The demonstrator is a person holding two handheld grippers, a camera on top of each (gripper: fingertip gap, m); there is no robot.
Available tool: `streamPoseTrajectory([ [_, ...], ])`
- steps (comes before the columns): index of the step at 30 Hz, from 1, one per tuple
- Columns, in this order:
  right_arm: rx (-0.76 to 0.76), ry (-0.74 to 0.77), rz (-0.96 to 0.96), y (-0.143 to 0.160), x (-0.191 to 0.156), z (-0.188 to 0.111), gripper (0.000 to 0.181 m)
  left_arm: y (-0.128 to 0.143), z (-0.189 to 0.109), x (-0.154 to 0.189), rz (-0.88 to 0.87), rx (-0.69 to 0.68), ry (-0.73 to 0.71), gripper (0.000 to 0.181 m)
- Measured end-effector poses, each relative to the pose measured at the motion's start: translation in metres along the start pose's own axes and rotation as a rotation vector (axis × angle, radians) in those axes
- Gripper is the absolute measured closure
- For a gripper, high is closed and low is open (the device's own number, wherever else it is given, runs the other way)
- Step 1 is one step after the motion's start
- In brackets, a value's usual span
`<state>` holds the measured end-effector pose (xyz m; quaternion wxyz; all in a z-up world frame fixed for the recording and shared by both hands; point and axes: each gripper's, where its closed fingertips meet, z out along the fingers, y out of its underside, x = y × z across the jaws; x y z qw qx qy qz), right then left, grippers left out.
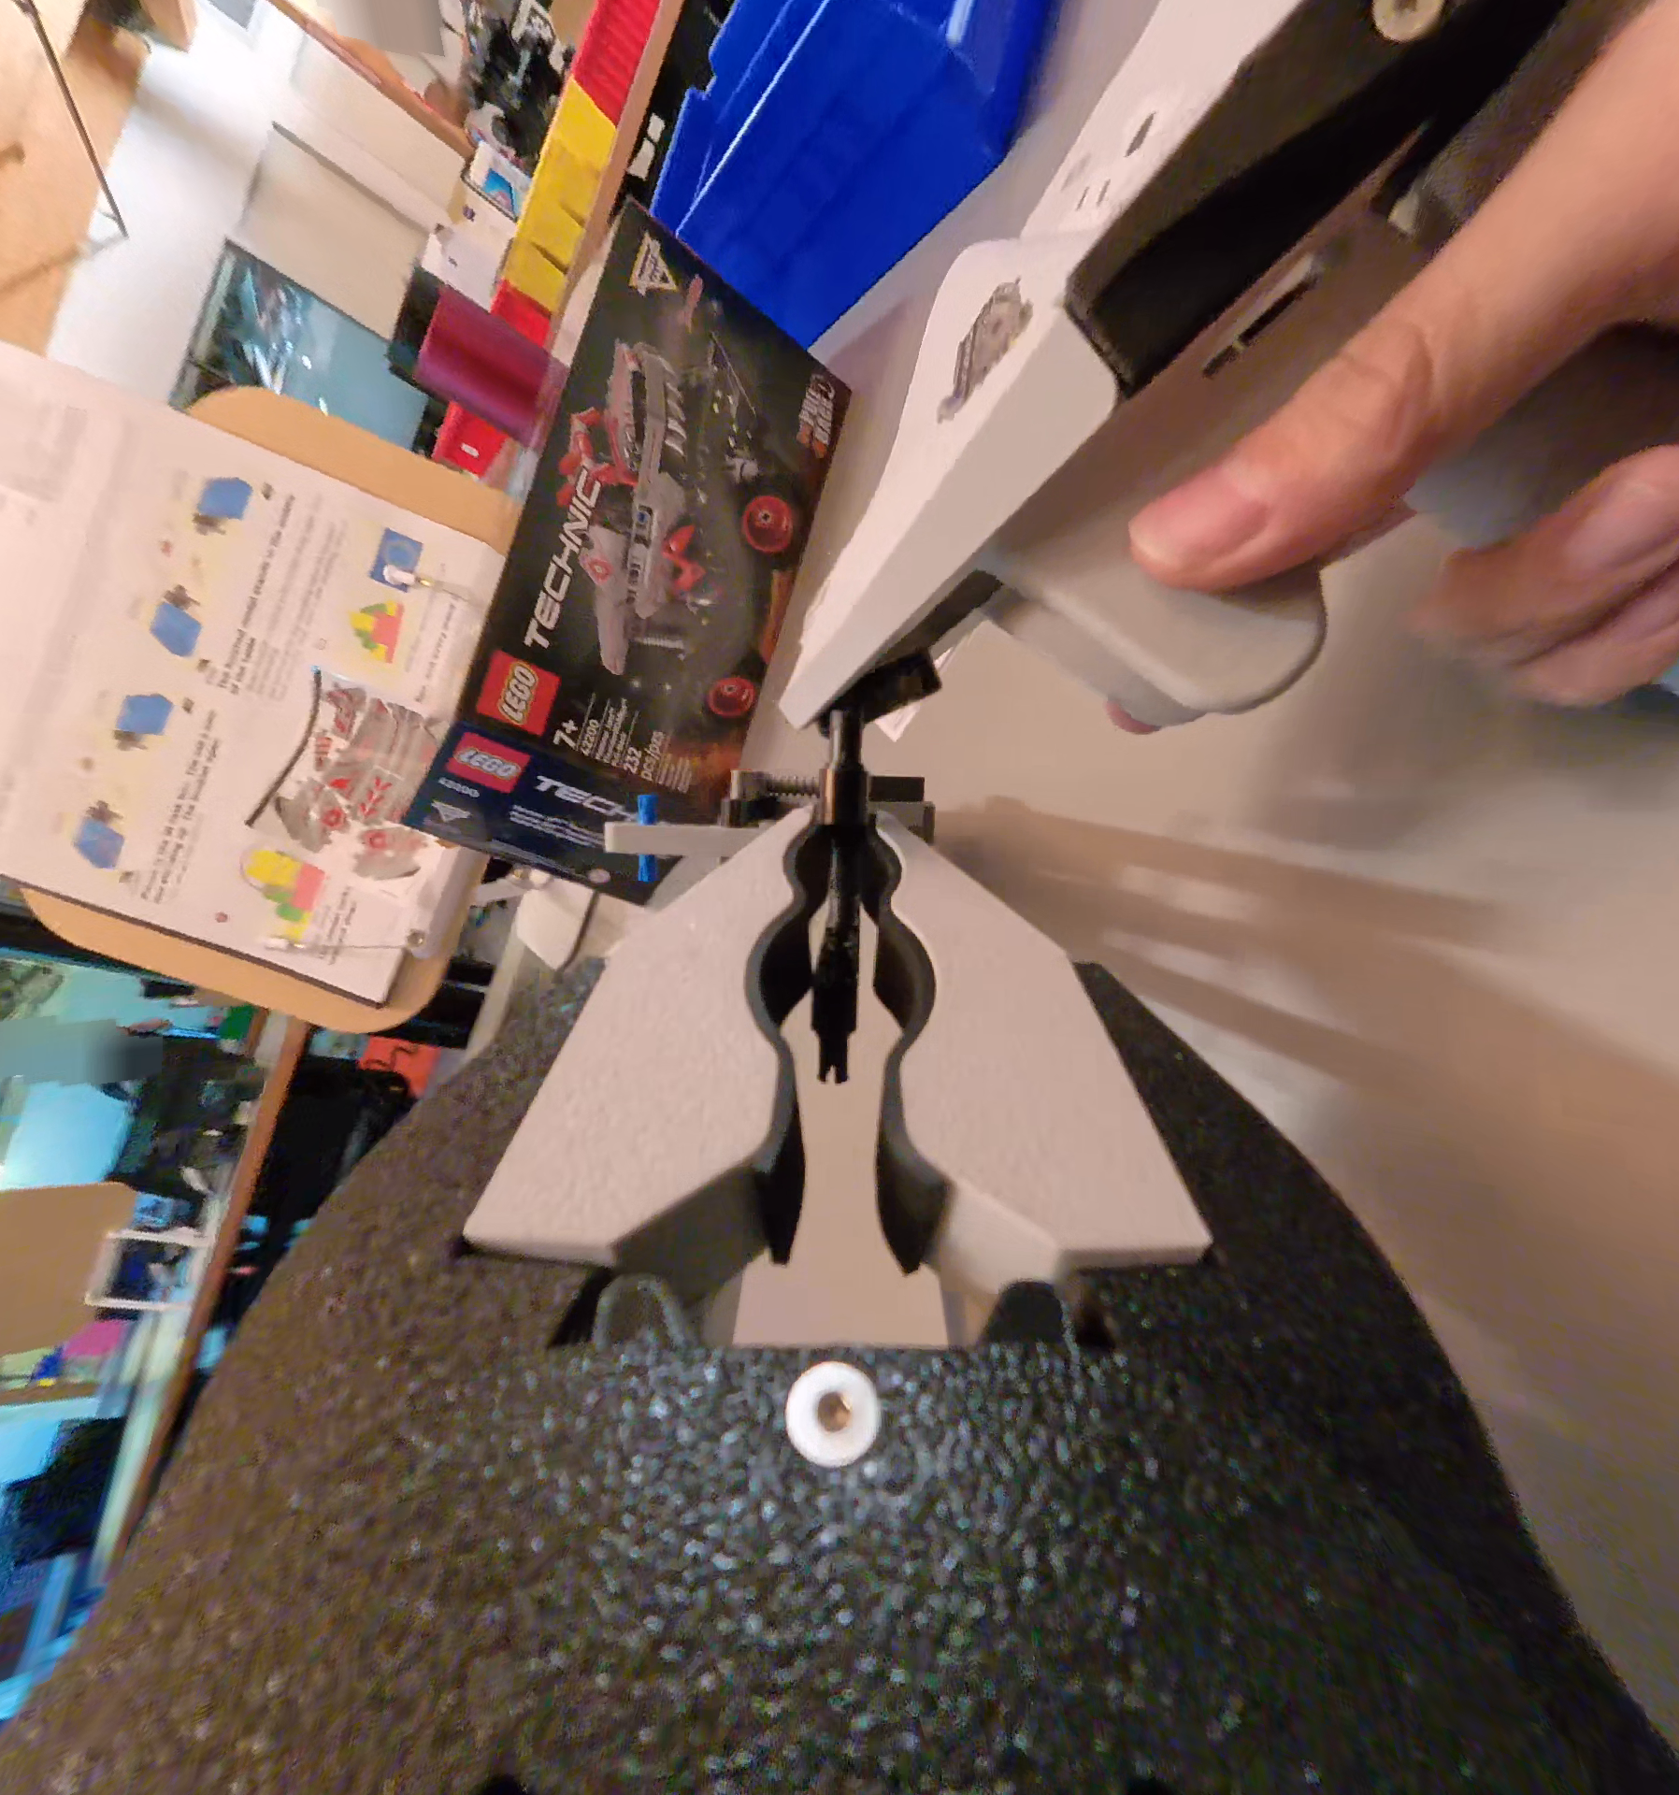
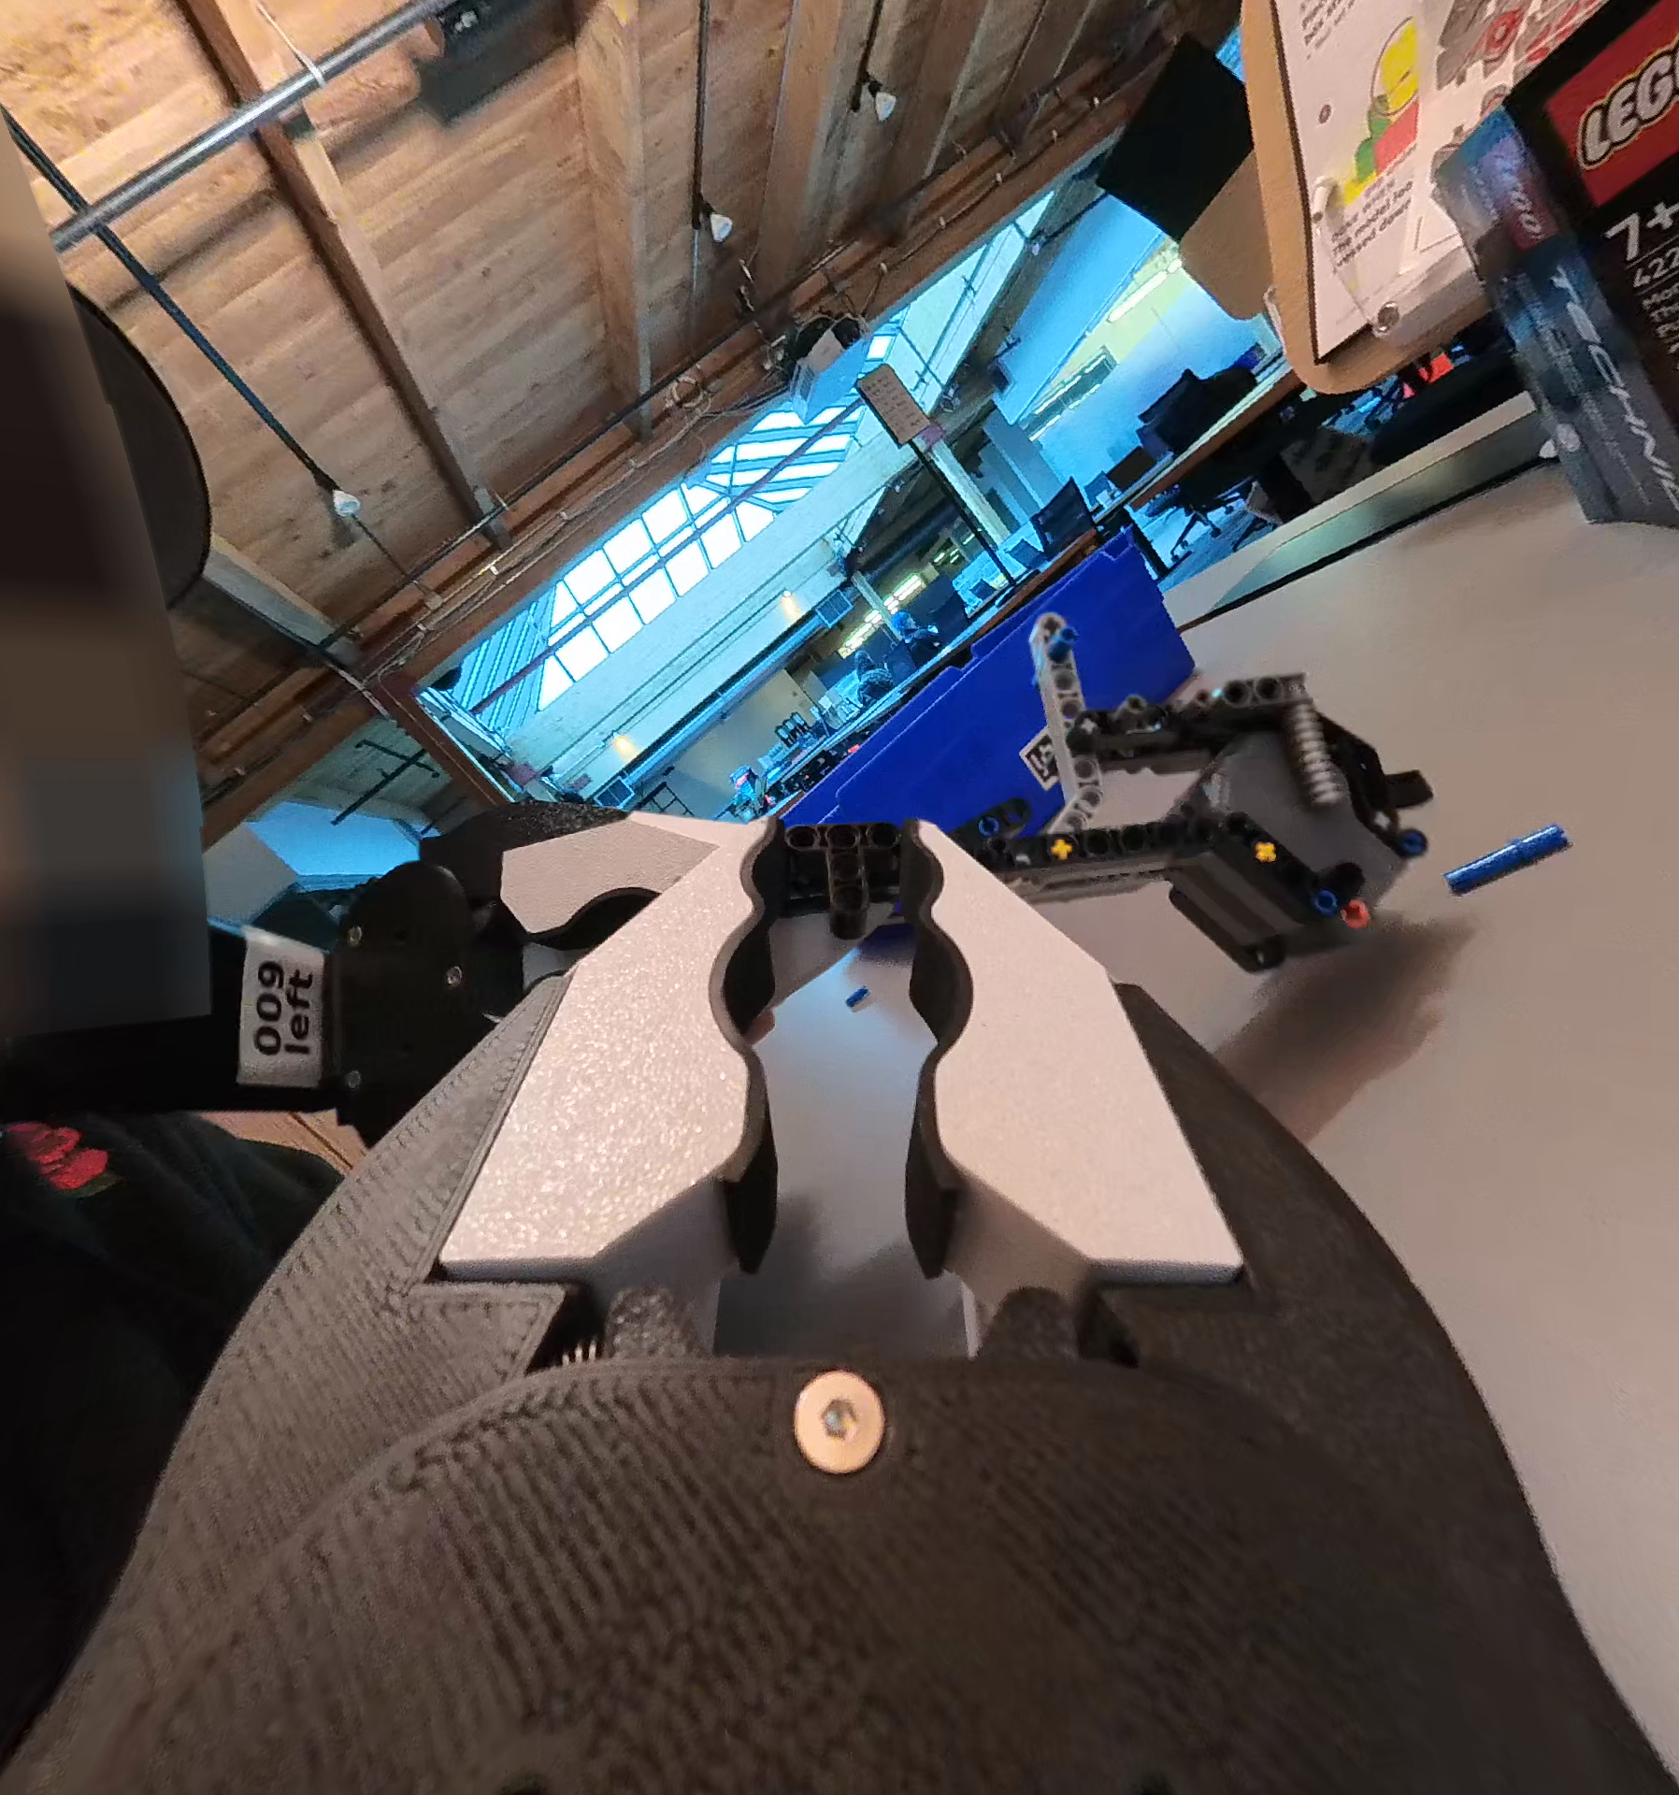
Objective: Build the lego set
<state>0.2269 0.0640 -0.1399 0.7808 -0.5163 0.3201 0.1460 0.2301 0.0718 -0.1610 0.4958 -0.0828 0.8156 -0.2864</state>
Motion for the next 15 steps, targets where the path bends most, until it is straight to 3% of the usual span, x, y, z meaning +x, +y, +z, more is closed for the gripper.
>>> streamPoseTrajectory([
  [8,0.103,0.026,0.091,-0.004,0.004,0.006,0.16,0.003,0.002,-0.006,-0.009,-0.036,-0.107,0.178],
  [12,0.137,0.026,0.13,-0.005,0.006,0.009,0.16,0.006,0.004,-0.007,-0.099,-0.015,-0.072,0.177],
  [15,0.127,0.037,0.147,-0.006,0.01,0.008,0.16,0.01,0.007,-0.003,-0.057,-0.019,-0.045,0.177],
])
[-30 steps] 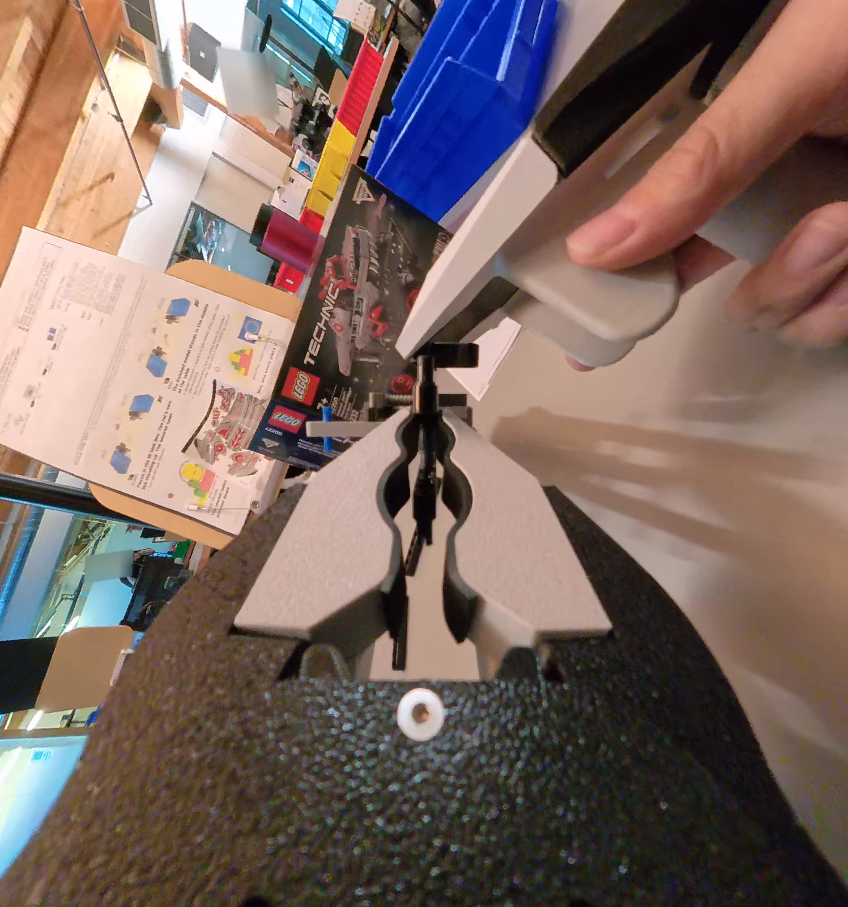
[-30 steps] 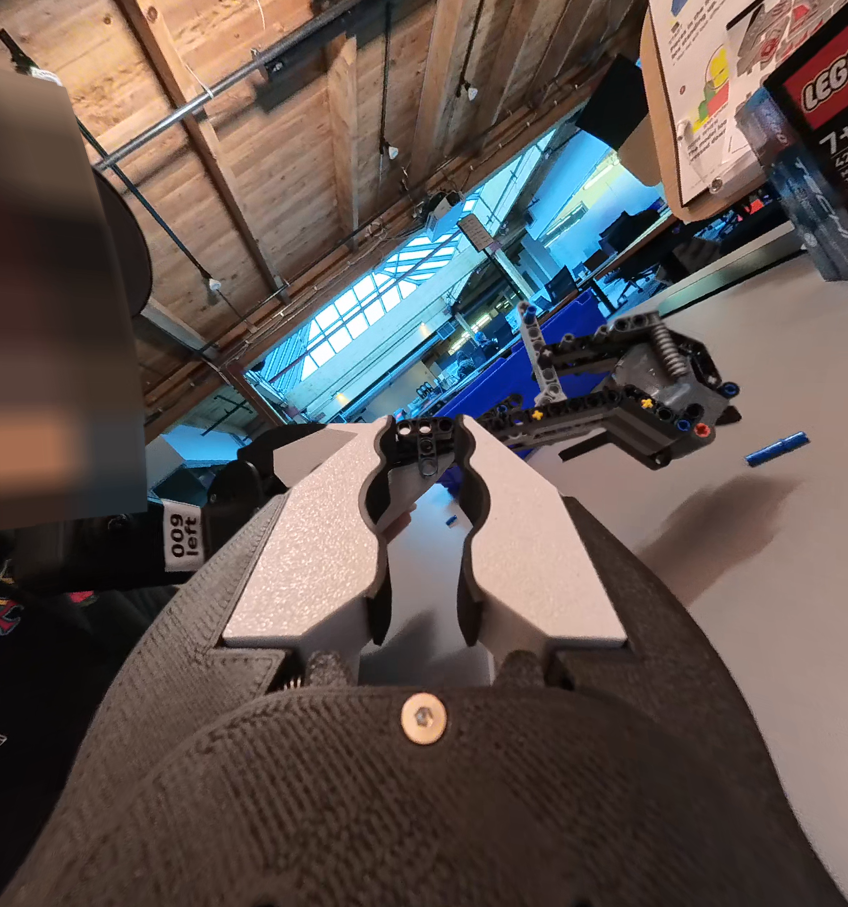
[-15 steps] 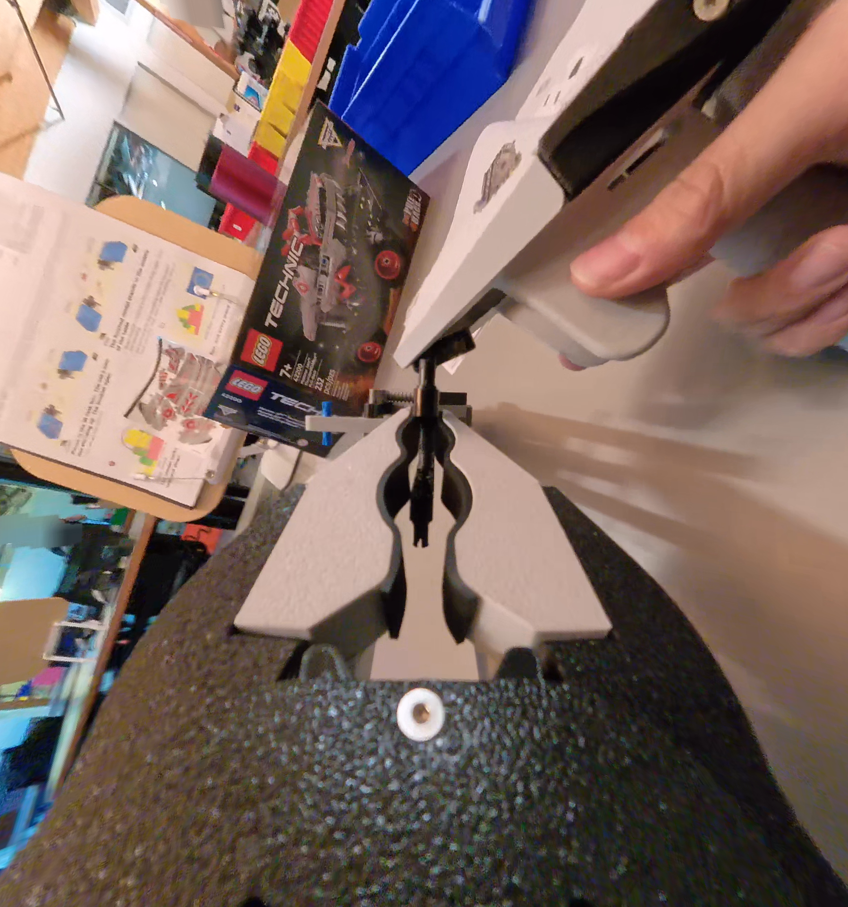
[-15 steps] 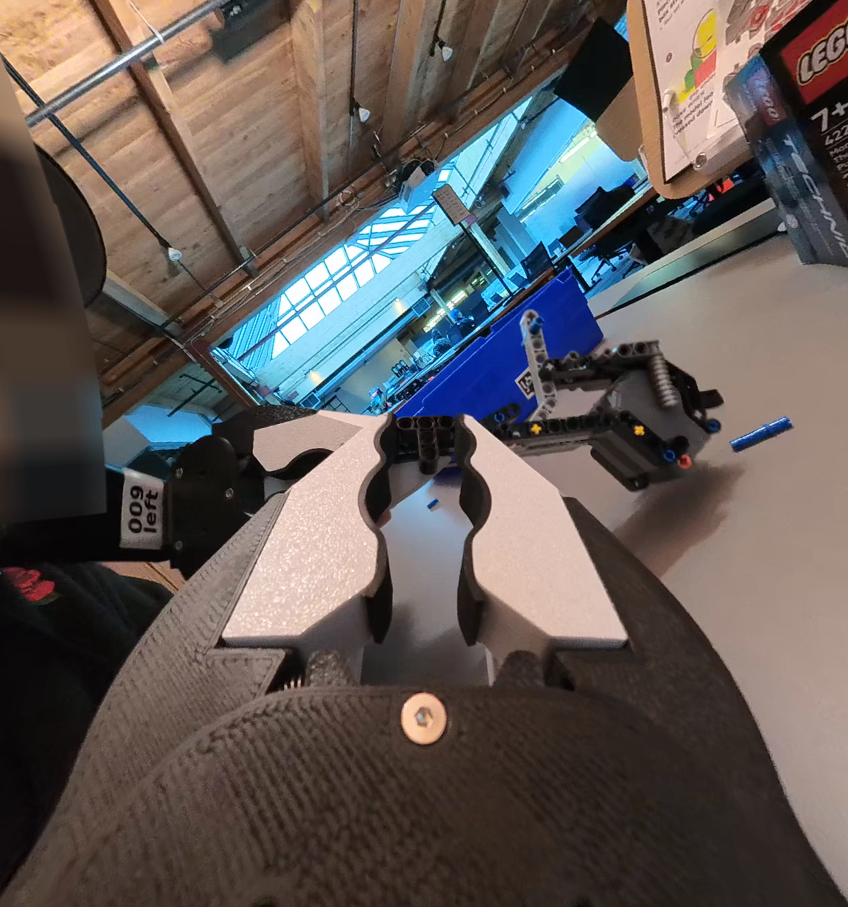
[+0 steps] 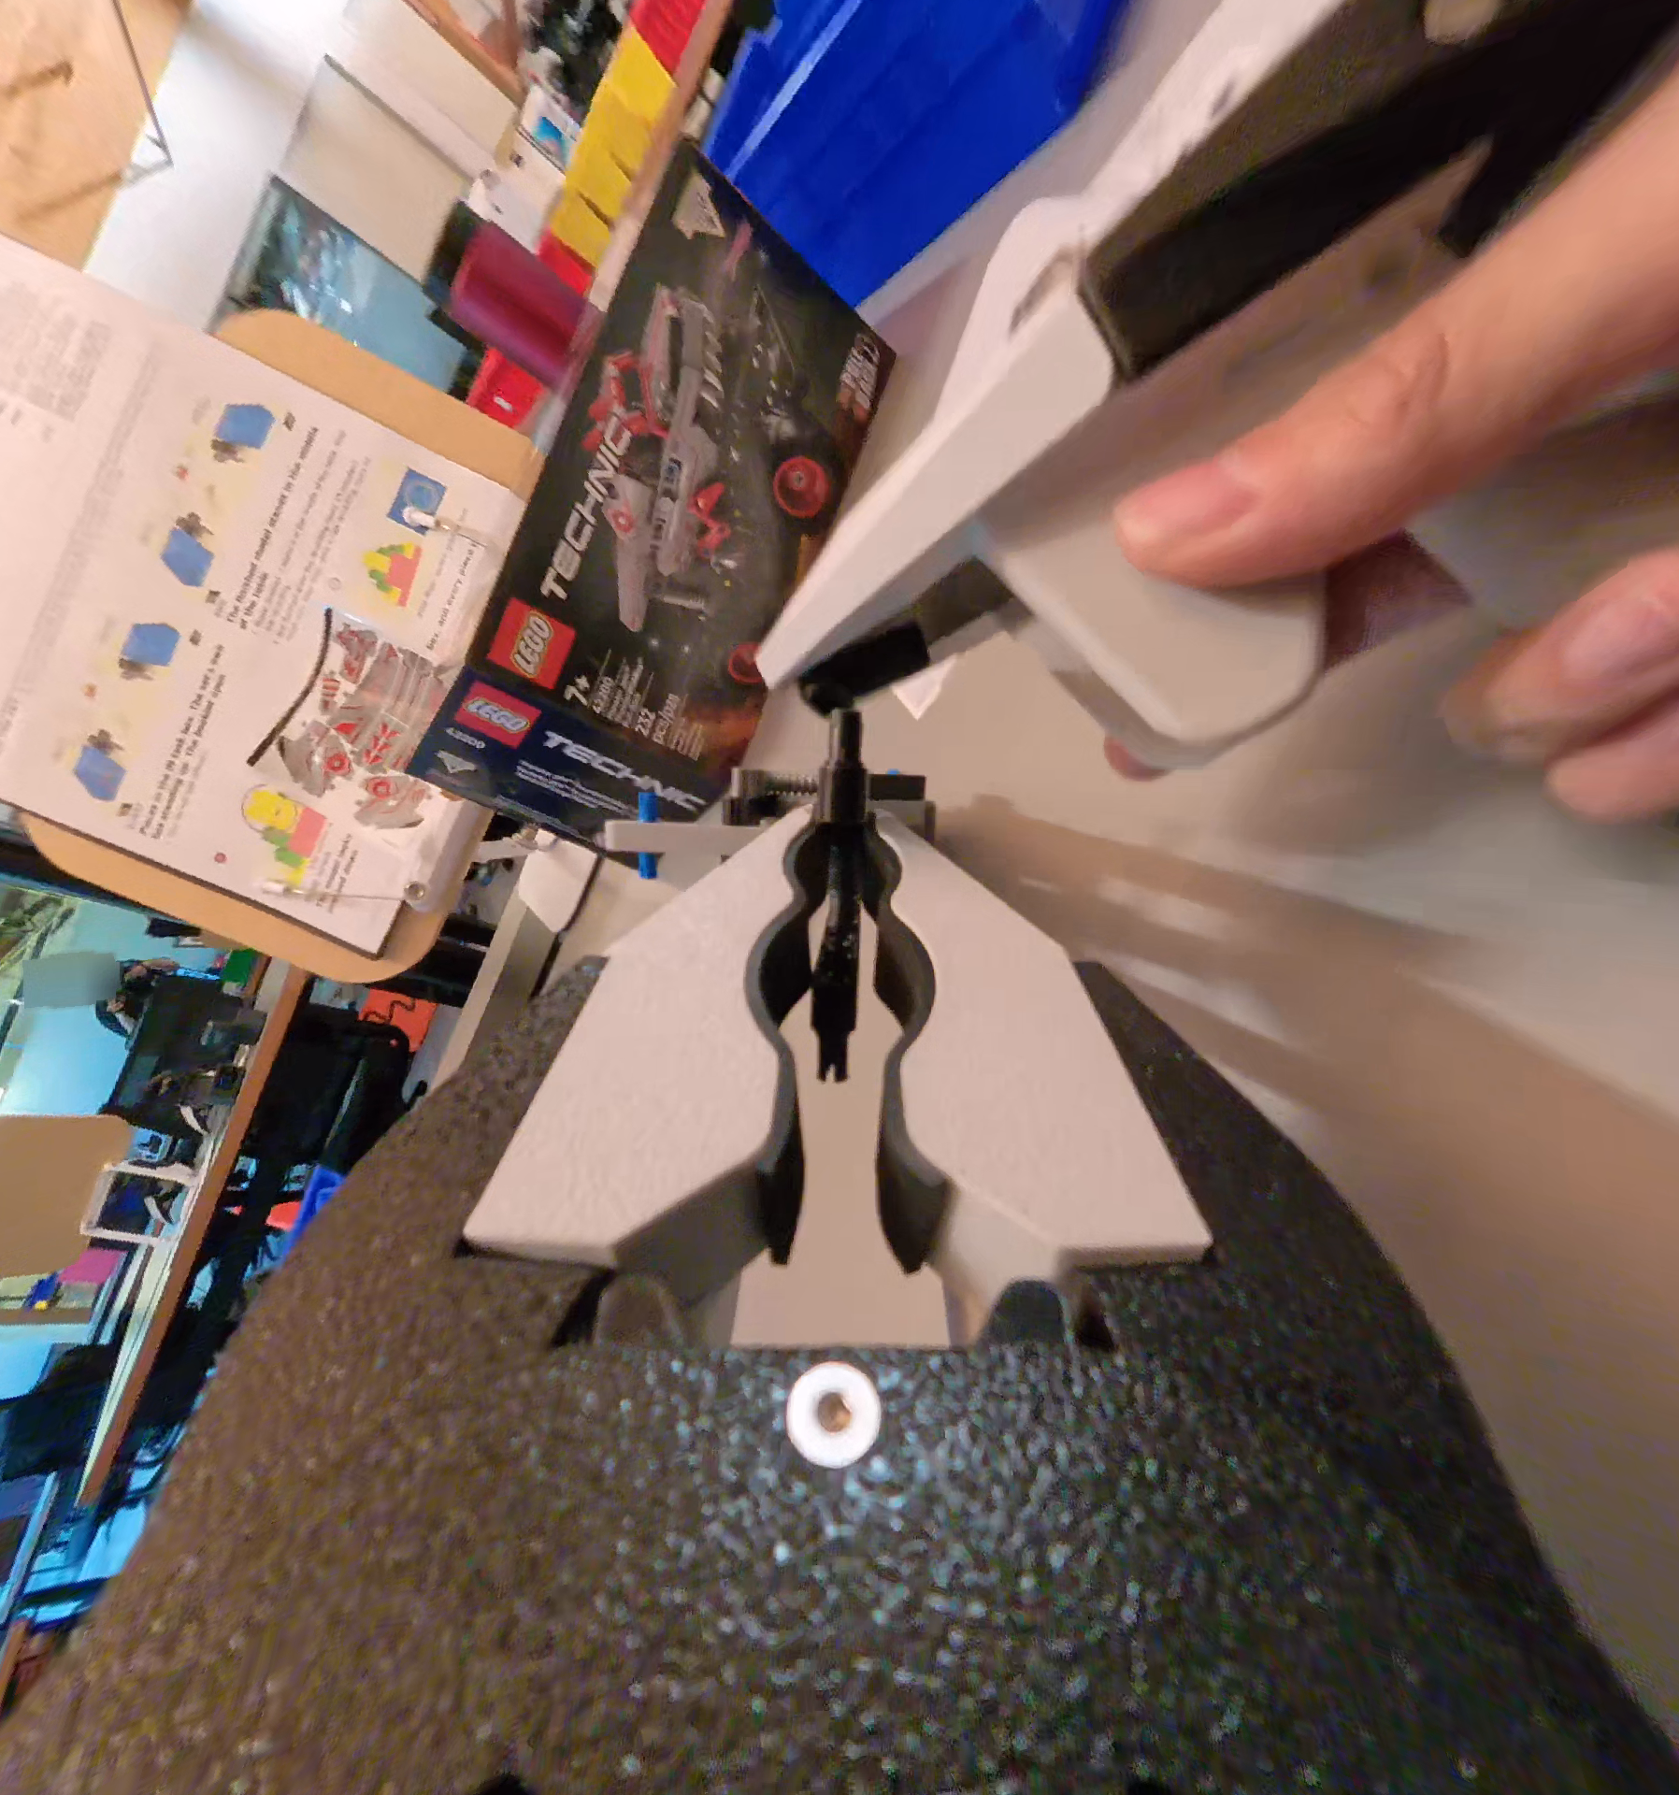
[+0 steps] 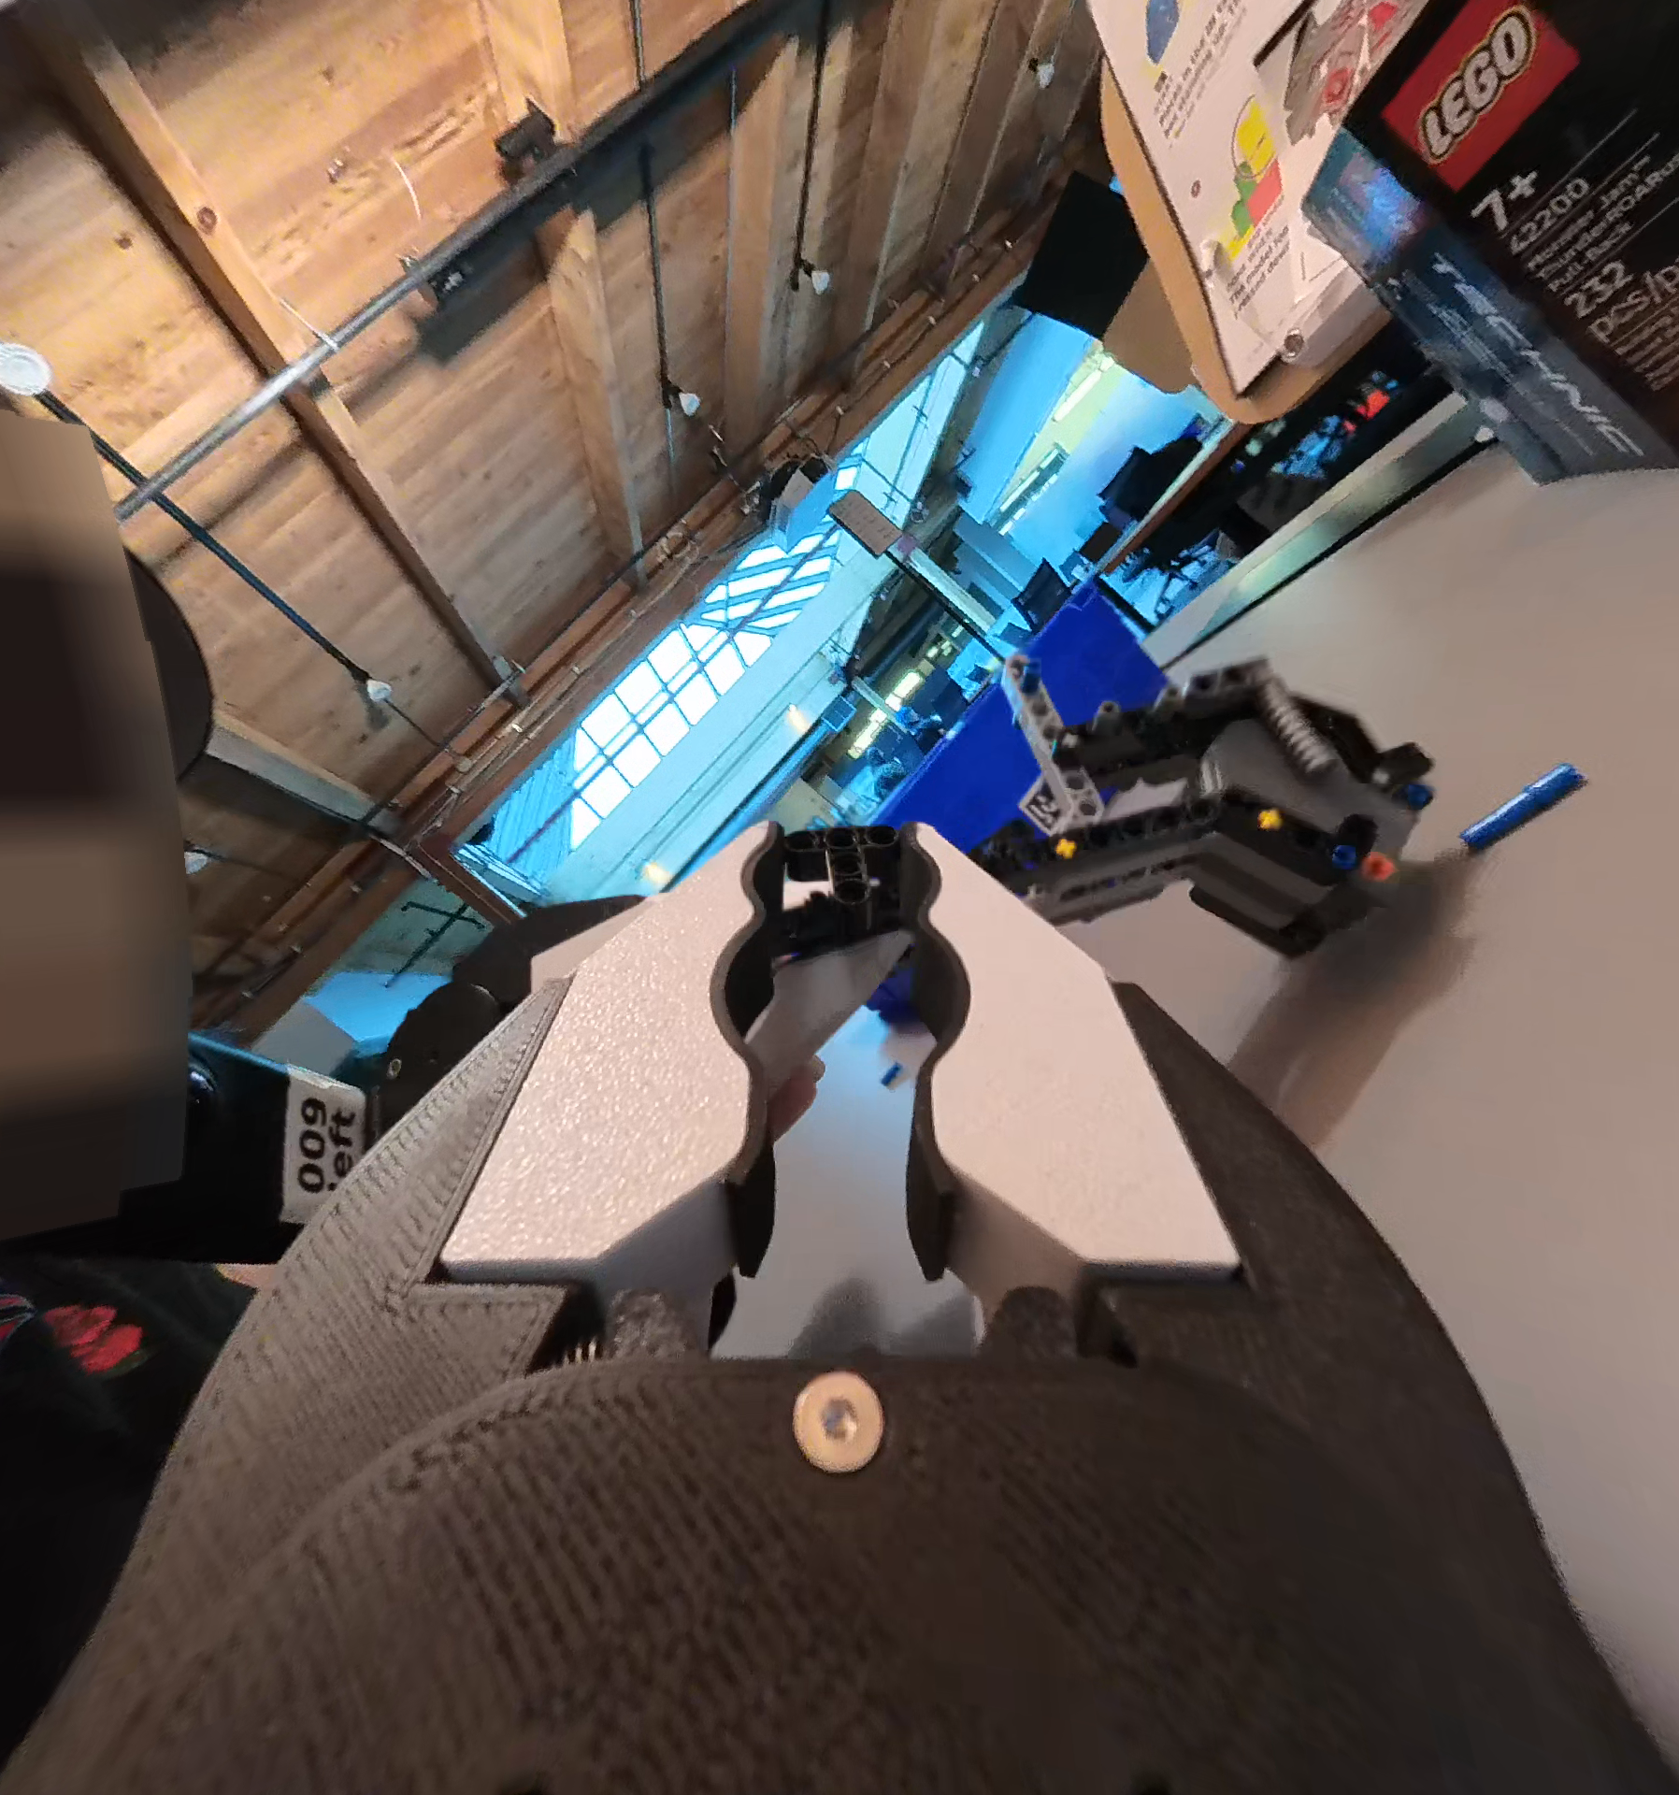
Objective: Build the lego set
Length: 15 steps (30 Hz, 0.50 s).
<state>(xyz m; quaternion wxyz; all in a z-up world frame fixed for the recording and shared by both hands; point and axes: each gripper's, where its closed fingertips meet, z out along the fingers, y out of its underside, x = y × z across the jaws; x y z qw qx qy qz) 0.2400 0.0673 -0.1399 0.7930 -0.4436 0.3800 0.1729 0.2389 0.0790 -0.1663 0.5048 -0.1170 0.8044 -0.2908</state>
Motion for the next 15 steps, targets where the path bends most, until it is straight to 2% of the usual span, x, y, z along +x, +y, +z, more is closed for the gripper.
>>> streamPoseTrajectory([
  [2,-0.063,0.096,-0.039,-0.002,0.016,-0.005,0.16,0.009,0.004,-0.001,0.019,-0.021,-0.001,0.177],
  [5,-0.32,0.26,-0.151,0.013,0.042,-0.023,0.16,0.024,0.008,-0.012,0.05,-0.057,-0.03,0.178],
  [9,-0.615,0.459,-0.506,0.019,0.066,-0.049,0.16,0.029,0.011,-0.008,0.163,-0.023,-0.032,0.177],
  [11,-0.84,0.502,-0.702,0.031,0.075,-0.066,0.16,0.028,0.012,-0.003,0.213,0.001,-0.047,0.178],
  [13,-0.996,0.581,-0.855,0.033,0.089,-0.083,0.16,0.028,0.012,0.001,0.236,0.018,-0.07,0.178],
  [15,-1.013,0.559,-0.916,0.033,0.088,-0.083,0.16,0.027,0.012,-0.001,0.225,0.026,-0.102,0.178],
])
